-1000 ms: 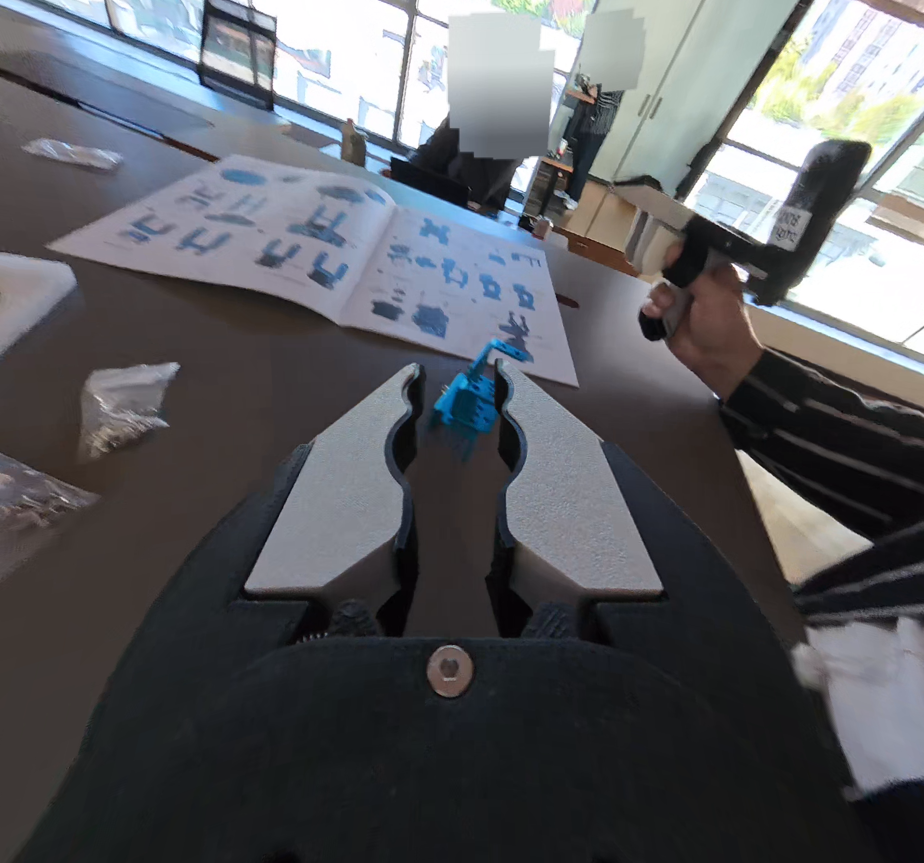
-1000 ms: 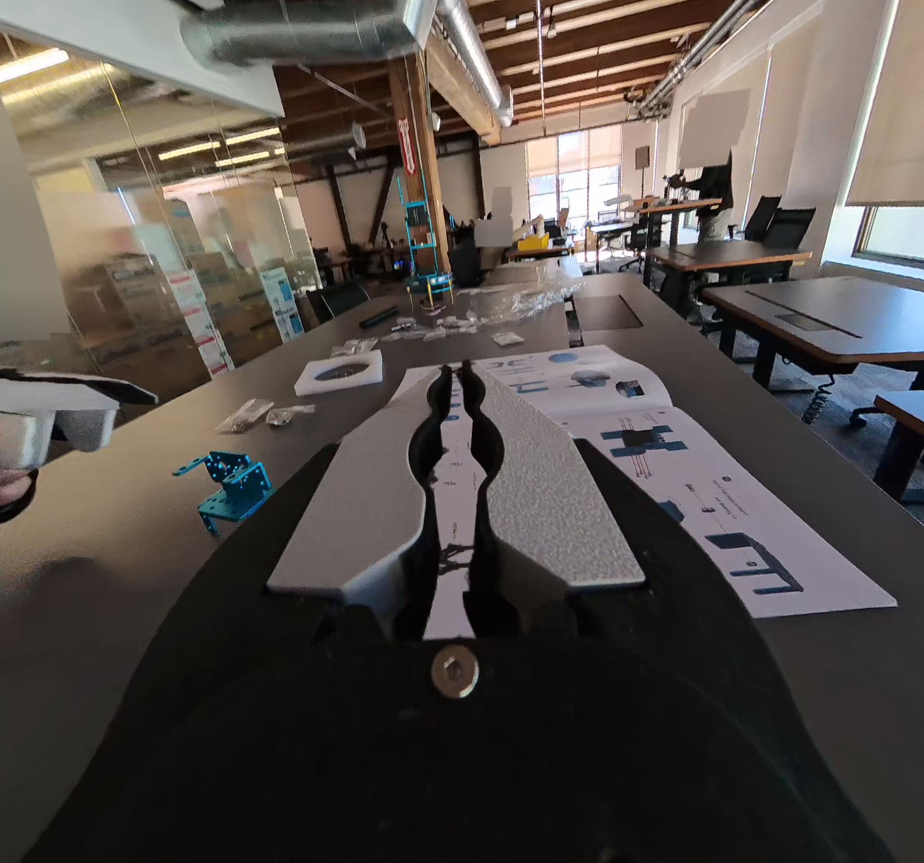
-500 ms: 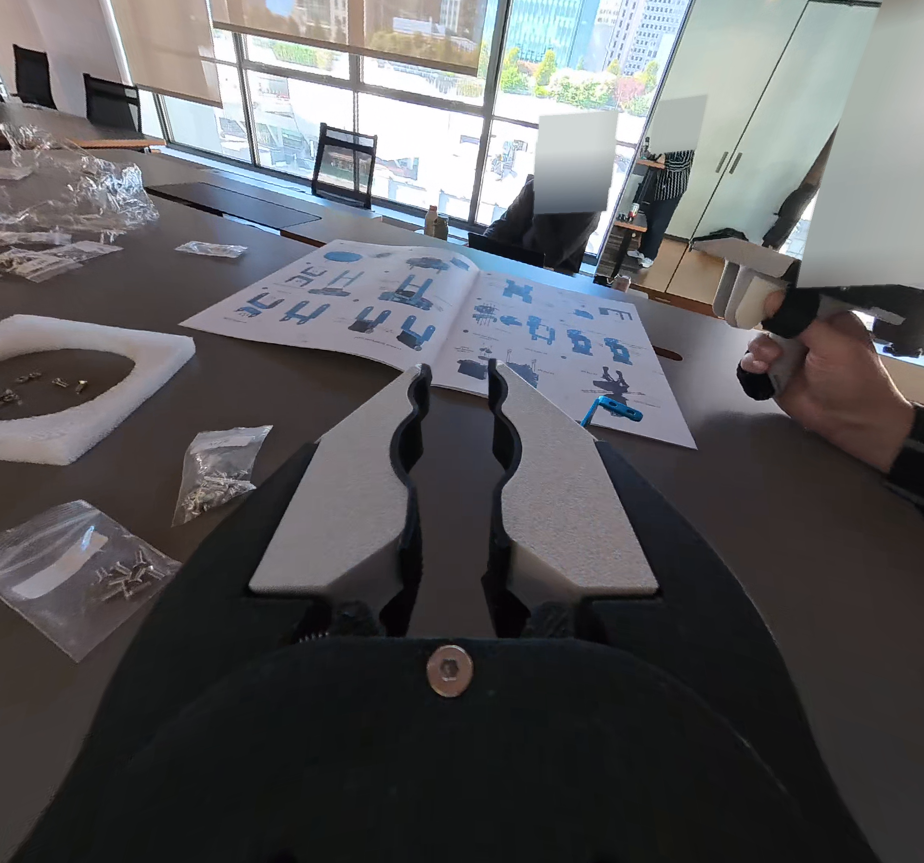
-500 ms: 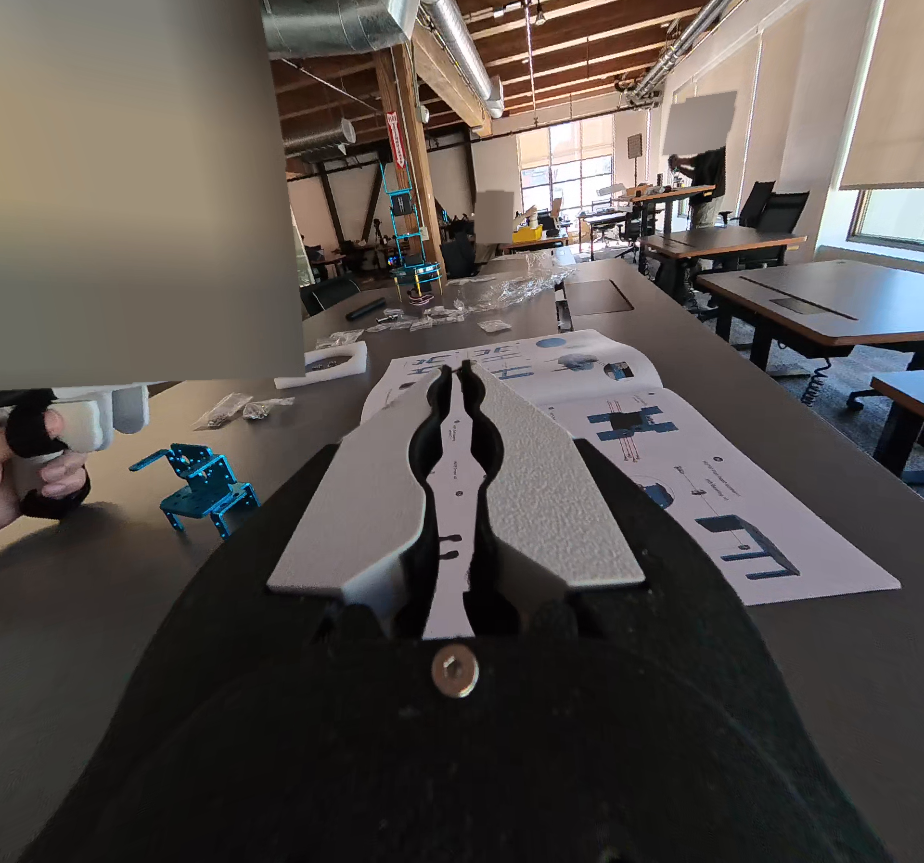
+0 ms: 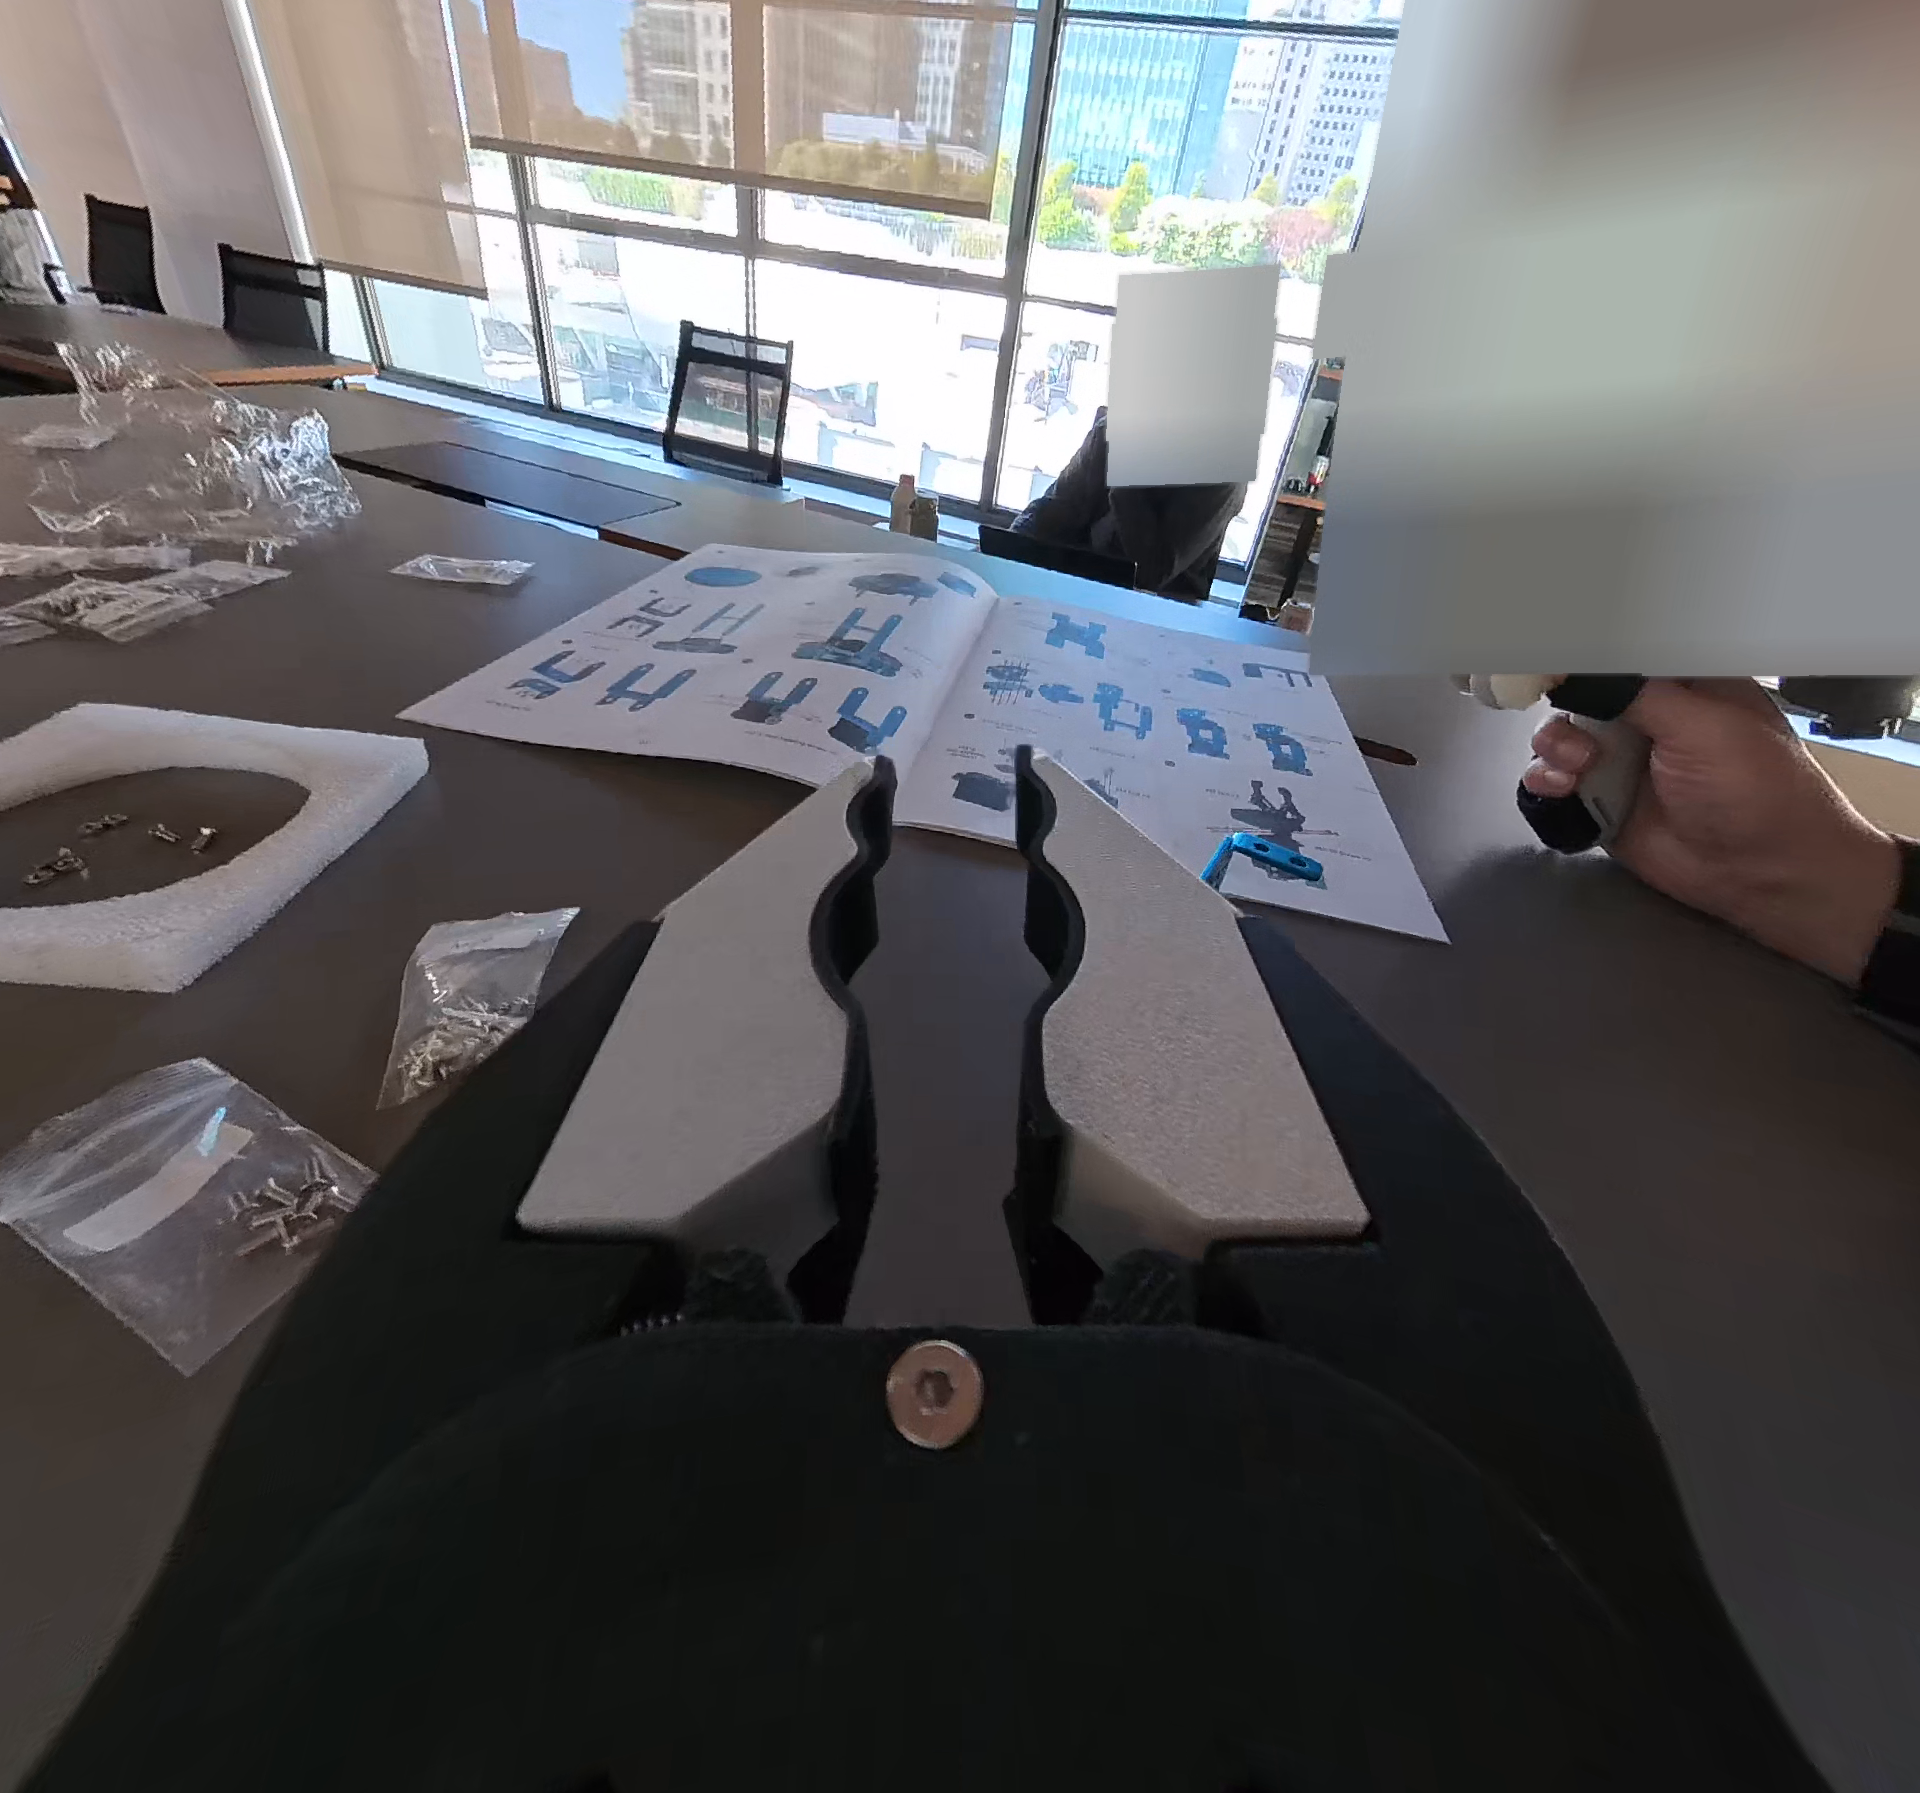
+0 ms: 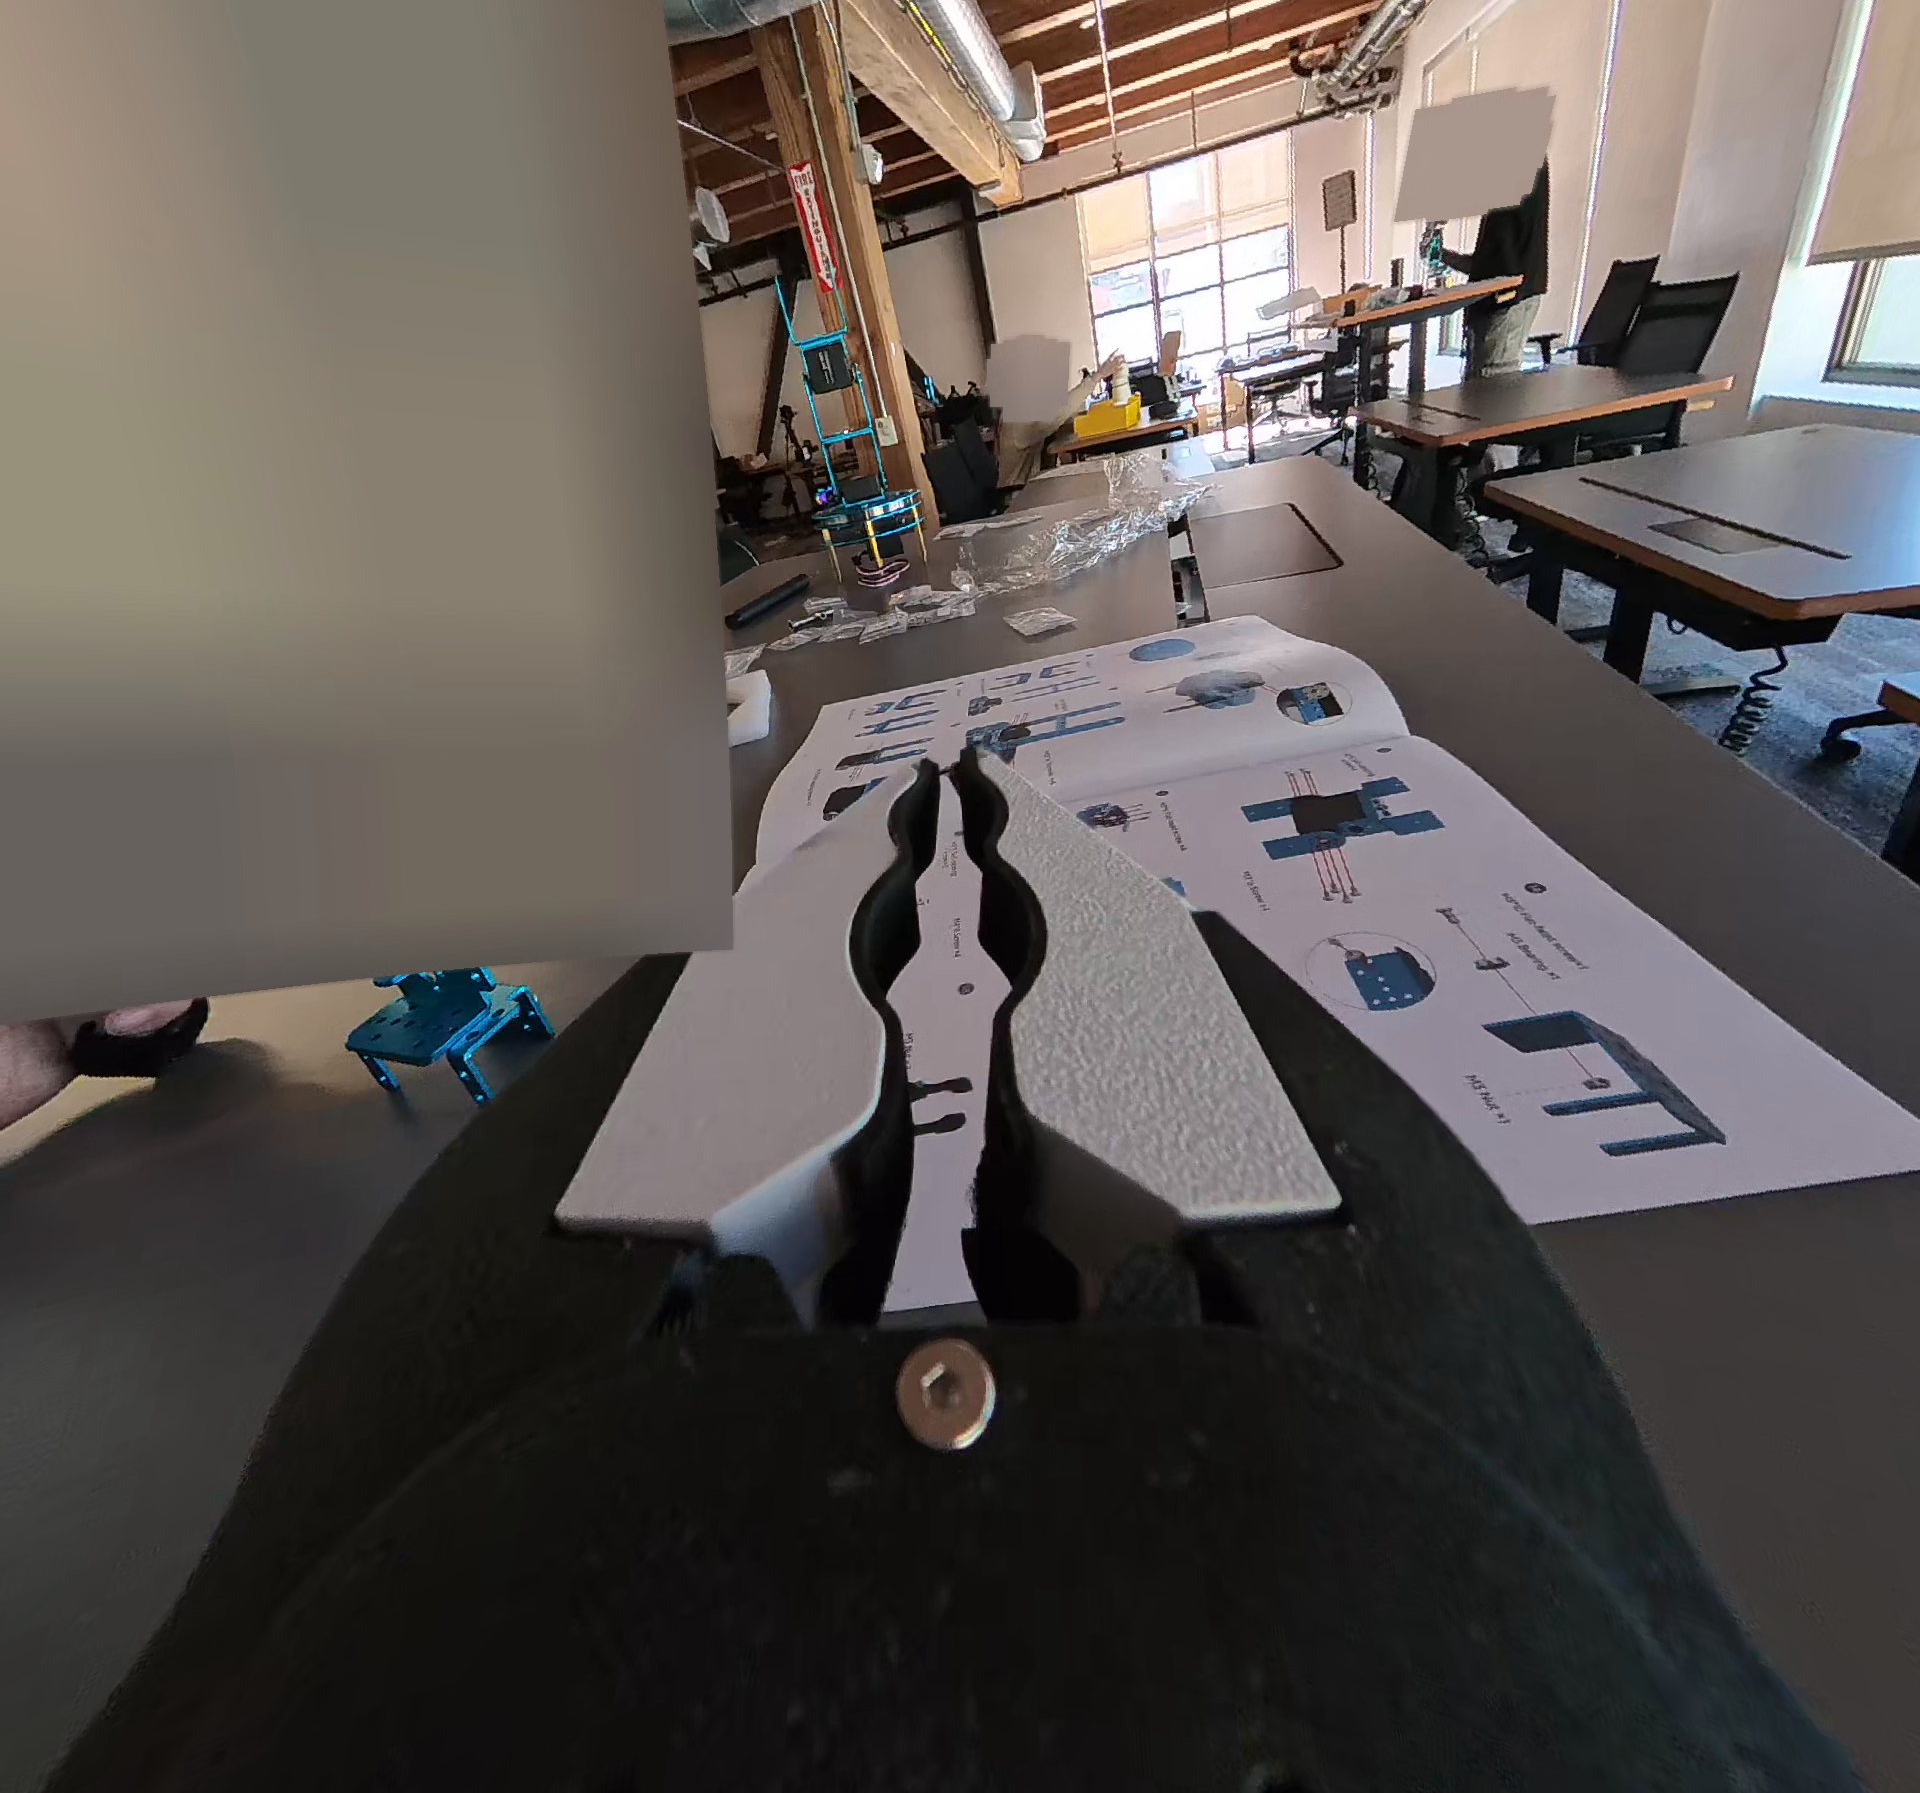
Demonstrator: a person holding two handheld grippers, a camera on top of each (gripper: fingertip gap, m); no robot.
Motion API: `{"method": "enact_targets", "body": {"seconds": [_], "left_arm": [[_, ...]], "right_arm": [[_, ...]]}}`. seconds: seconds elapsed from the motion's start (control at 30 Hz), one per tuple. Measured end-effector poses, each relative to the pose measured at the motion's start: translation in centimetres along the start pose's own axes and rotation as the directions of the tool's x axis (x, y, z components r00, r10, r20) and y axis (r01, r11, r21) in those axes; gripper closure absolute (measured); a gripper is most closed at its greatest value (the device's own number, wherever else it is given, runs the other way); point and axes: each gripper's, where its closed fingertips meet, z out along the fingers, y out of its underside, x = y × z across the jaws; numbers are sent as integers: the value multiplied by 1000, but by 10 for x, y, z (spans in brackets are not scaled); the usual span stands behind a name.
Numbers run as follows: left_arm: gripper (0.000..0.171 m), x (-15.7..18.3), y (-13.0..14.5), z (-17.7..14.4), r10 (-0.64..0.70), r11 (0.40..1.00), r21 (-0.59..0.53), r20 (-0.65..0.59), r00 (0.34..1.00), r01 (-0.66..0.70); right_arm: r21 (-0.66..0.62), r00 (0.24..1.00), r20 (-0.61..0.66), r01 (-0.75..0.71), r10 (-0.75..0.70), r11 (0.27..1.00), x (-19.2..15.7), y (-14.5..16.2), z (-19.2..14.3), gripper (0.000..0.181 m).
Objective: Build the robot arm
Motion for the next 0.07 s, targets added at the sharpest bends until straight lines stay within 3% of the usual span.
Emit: {"method": "enact_targets", "body": {"seconds": [0.07], "left_arm": [[150,1,0,0,-3,1000,-3,-4,1000,3]], "right_arm": [[-3,1000,-3,-13,13,1000,2,1,0,178]]}}
